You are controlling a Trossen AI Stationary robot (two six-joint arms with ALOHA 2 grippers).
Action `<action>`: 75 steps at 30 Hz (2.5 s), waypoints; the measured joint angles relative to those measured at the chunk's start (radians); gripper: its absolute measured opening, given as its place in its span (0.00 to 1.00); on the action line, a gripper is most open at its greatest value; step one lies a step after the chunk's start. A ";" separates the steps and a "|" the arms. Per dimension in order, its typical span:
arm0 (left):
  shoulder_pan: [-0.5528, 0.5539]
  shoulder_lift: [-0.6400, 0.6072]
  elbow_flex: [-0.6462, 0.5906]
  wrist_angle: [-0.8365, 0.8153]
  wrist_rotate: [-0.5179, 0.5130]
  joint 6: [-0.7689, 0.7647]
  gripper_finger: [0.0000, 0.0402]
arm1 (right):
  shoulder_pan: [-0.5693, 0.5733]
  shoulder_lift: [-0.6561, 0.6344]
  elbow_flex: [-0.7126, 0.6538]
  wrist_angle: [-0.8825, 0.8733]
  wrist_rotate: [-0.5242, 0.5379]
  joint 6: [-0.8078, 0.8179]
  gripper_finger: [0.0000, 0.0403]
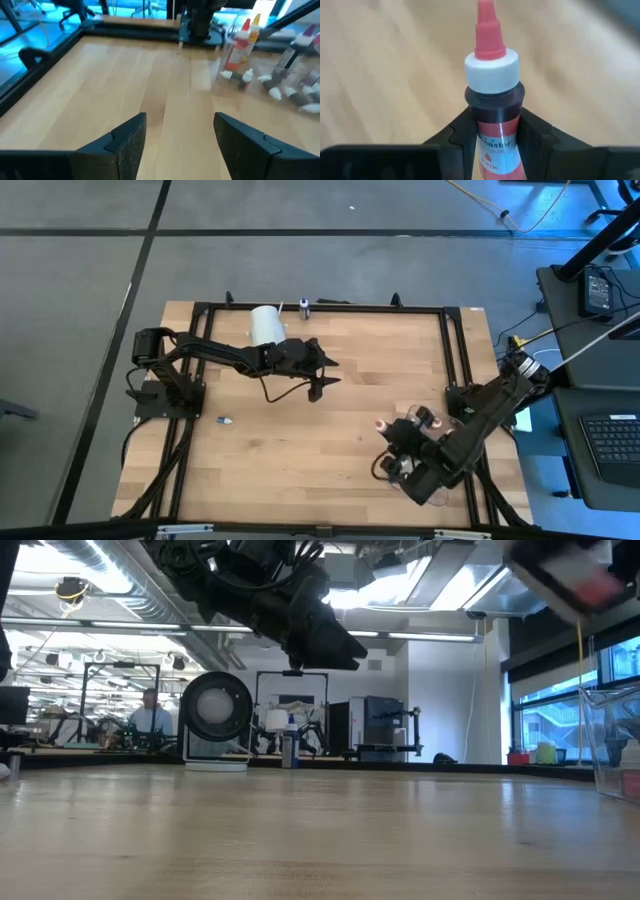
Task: Pick & Place food coloring
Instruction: Put the large pink food coloring bottle into the transparent bin
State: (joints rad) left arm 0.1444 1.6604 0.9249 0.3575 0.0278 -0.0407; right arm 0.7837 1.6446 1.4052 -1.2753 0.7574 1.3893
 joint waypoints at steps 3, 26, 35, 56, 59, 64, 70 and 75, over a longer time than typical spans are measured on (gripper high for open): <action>-0.002 0.000 0.000 0.046 0.036 -0.018 0.57 | -0.014 0.001 -0.015 0.069 0.215 -0.093 0.29; -0.026 -0.016 0.000 0.042 0.075 -0.043 0.57 | -0.233 -0.201 -0.593 0.557 0.505 -0.198 0.29; -0.026 -0.016 0.000 0.041 0.071 -0.043 0.57 | -0.429 -0.409 -0.810 1.192 0.232 -0.879 0.29; -0.027 -0.016 0.000 0.065 0.070 -0.019 0.57 | -0.860 -0.423 -1.247 2.252 -0.419 -1.477 0.29; -0.027 -0.016 0.000 0.054 0.070 -0.025 0.57 | -0.914 -0.423 -1.247 2.221 -0.492 -1.482 0.29; -0.027 -0.016 0.000 0.042 0.070 -0.024 0.56 | -1.003 -0.423 -1.247 2.233 -0.600 -1.534 0.29; -0.031 -0.016 0.000 0.038 0.055 -0.005 0.57 | -1.044 -0.420 -1.247 2.198 -0.699 -1.530 0.29; -0.031 -0.015 0.000 0.065 0.052 0.043 0.57 | -1.044 -0.344 -1.252 2.231 -0.700 -1.513 0.29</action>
State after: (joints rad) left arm 0.1135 1.6451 0.9252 0.4230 0.0803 0.0026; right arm -0.2600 1.3004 0.1529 0.9558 0.0570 -0.1235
